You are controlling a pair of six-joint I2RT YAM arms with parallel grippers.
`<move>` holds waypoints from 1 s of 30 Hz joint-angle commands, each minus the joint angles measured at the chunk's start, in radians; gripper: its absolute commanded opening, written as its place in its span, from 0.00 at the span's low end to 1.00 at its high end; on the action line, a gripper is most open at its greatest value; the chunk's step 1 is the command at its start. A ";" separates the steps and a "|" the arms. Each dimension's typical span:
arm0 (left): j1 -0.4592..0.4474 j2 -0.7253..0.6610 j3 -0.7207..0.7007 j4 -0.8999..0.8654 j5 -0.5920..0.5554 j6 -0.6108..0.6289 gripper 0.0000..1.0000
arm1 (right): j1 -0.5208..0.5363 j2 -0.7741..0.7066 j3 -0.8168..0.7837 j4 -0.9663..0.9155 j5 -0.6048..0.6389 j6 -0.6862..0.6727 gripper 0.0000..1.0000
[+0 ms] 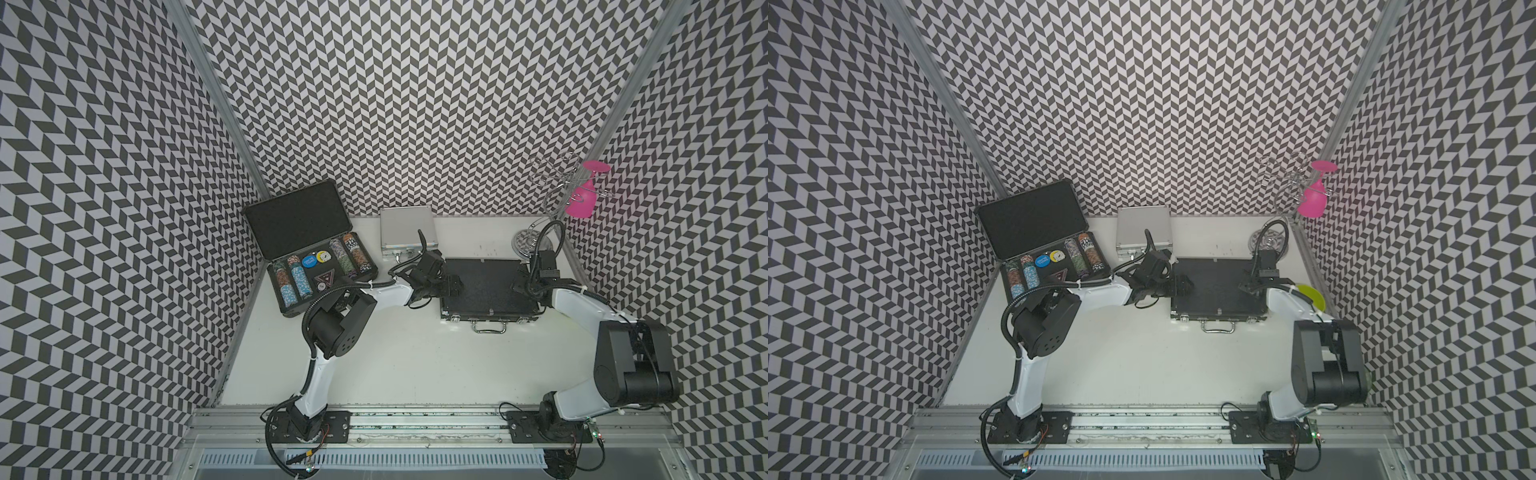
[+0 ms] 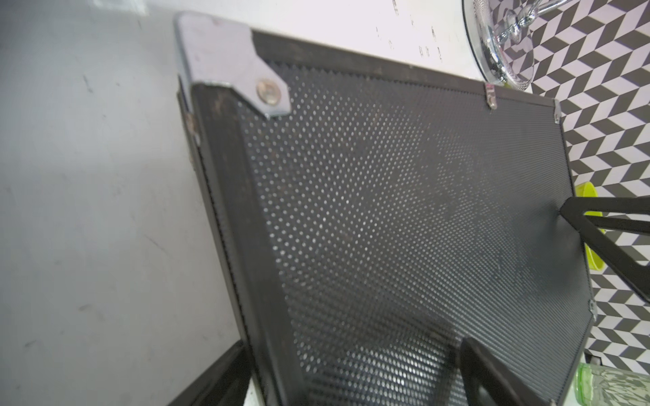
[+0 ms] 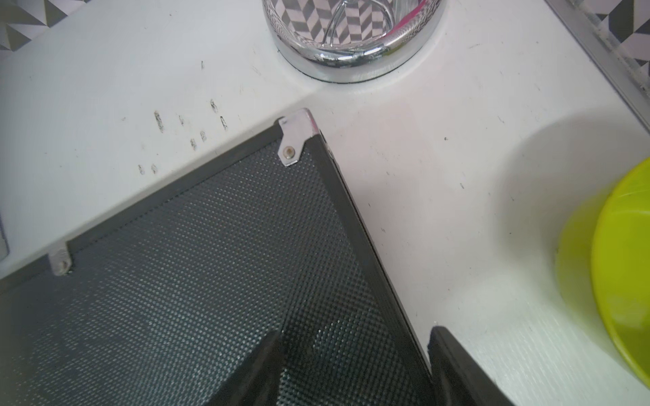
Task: Close the poker set cases
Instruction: Move the poker set case to the center of the board.
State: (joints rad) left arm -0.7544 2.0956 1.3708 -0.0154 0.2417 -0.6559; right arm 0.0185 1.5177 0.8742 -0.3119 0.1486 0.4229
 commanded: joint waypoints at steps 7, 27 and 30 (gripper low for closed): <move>0.021 -0.263 -0.137 -0.026 0.170 0.061 0.95 | 0.111 -0.115 0.077 -0.217 -0.134 0.079 0.67; 0.321 -0.726 -0.470 -0.135 0.082 0.081 0.97 | 0.505 -0.326 -0.094 -0.266 -0.101 1.072 0.67; 0.330 -0.749 -0.481 -0.146 0.085 0.086 0.97 | 0.516 -0.329 -0.123 -0.261 -0.108 1.123 0.67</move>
State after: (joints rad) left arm -0.4355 1.3762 0.9051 -0.1425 0.3275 -0.5877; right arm 0.5213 1.1988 0.7776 -0.5686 0.0036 1.4021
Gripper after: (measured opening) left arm 0.974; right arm 0.672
